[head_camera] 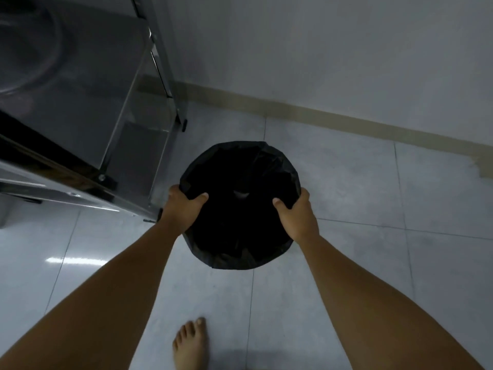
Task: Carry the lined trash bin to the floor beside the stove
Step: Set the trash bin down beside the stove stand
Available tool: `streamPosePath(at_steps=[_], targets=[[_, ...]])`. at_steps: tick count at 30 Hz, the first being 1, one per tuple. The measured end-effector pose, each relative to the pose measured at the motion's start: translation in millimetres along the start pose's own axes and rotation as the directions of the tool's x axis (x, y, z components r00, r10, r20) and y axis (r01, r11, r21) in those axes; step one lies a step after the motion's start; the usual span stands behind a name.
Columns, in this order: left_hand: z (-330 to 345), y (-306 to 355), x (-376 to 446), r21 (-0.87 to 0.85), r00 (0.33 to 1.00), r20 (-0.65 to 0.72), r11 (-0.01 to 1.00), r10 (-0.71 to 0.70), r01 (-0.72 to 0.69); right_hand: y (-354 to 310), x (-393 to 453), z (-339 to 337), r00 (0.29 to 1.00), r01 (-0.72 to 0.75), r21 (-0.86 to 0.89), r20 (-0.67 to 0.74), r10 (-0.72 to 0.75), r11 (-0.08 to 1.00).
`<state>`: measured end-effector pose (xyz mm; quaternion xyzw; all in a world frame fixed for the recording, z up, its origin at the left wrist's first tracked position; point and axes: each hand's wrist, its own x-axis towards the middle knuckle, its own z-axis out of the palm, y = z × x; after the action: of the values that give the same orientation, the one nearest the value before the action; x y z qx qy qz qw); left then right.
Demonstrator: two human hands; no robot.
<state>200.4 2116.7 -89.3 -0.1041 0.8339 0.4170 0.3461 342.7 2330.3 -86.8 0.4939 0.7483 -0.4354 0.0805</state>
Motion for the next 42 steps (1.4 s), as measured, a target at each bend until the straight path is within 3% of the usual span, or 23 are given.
streamPosePath(at_steps=[13,17,20,26,42], targets=[[-3,-12,25,0.129,0.998,0.054,0.992,-0.023,0.016,-1,17,18,1.000,-0.019,0.037,0.021,0.018,0.999],[-3,-19,19,0.166,0.997,0.031,0.983,0.076,-0.080,9,4,24,0.998,0.017,-0.045,-0.067,-0.020,0.999],[6,-27,18,0.321,0.969,-0.012,0.918,0.248,-0.231,22,-4,39,0.972,0.101,-0.176,-0.194,-0.135,0.979],[25,-53,24,0.441,0.898,-0.087,0.825,0.431,-0.353,36,4,63,0.927,0.149,-0.109,-0.330,-0.178,0.983],[43,24,108,0.508,0.855,-0.136,0.777,0.500,-0.373,-18,103,40,0.915,0.192,-0.120,-0.337,-0.222,0.974]])
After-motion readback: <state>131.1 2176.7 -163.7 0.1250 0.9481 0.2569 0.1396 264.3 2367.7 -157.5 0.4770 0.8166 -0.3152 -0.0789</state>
